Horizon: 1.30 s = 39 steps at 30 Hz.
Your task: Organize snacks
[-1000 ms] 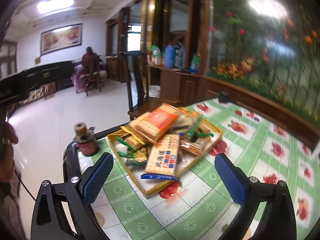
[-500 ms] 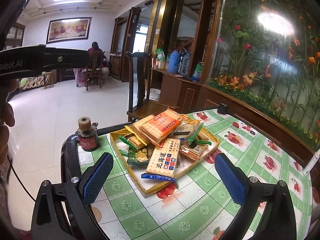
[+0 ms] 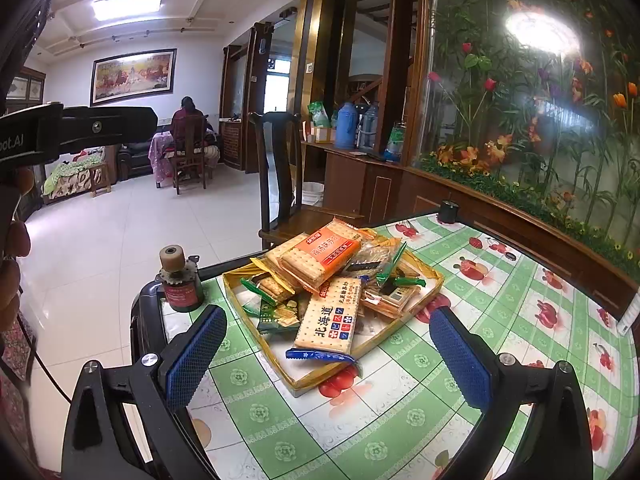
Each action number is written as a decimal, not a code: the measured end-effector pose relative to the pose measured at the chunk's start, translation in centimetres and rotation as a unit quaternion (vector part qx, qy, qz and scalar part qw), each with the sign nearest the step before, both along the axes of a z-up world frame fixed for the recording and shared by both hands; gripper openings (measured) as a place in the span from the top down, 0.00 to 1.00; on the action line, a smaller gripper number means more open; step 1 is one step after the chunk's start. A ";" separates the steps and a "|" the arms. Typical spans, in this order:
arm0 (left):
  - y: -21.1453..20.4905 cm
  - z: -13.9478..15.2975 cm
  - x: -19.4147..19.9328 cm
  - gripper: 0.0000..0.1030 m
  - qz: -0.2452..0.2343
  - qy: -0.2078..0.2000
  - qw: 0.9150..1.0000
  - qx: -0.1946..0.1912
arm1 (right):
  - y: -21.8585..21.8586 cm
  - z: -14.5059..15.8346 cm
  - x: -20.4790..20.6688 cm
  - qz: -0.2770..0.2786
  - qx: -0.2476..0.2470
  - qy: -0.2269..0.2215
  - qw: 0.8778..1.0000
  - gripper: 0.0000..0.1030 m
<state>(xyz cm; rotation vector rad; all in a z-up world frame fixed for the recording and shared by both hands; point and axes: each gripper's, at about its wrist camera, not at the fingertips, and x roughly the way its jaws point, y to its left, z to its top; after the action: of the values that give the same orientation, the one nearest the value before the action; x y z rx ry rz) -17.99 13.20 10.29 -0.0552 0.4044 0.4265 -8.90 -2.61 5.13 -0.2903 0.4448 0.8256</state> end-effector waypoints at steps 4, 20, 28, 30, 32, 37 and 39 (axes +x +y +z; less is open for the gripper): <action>0.0 0.0 -0.2 0.00 -0.004 -0.001 1.000 0.001 | 0.0 -0.1 -0.1 0.004 0.002 0.003 1.000 0.01; 0.2 -0.2 0.0 0.00 -0.045 0.015 0.999 -0.003 | 2.2 2.1 0.6 0.031 -0.030 -0.025 0.999 0.01; 0.1 -0.3 0.2 0.00 -0.044 0.016 0.999 0.003 | 3.0 3.1 0.8 0.040 -0.030 -0.037 0.998 0.01; 0.1 -0.2 0.2 0.00 -0.046 0.013 0.999 0.004 | 3.0 3.1 0.9 0.041 -0.030 -0.037 0.998 0.01; 0.2 -0.3 0.2 0.00 -0.046 0.014 0.999 0.002 | 3.1 3.1 0.9 0.042 -0.030 -0.037 0.998 0.01; 0.4 -0.3 0.3 0.00 -0.043 0.021 0.999 -0.001 | 3.0 2.9 1.0 0.040 -0.030 -0.034 0.998 0.01; 0.4 -0.3 0.3 0.00 -0.042 0.021 0.999 0.000 | 2.9 2.8 1.2 0.038 -0.030 -0.032 0.998 0.01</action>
<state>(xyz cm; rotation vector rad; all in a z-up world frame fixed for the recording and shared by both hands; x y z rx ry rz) -17.66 13.60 10.00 -0.0284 0.4456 0.3452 -7.75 0.33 7.89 -0.3909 0.4015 0.8757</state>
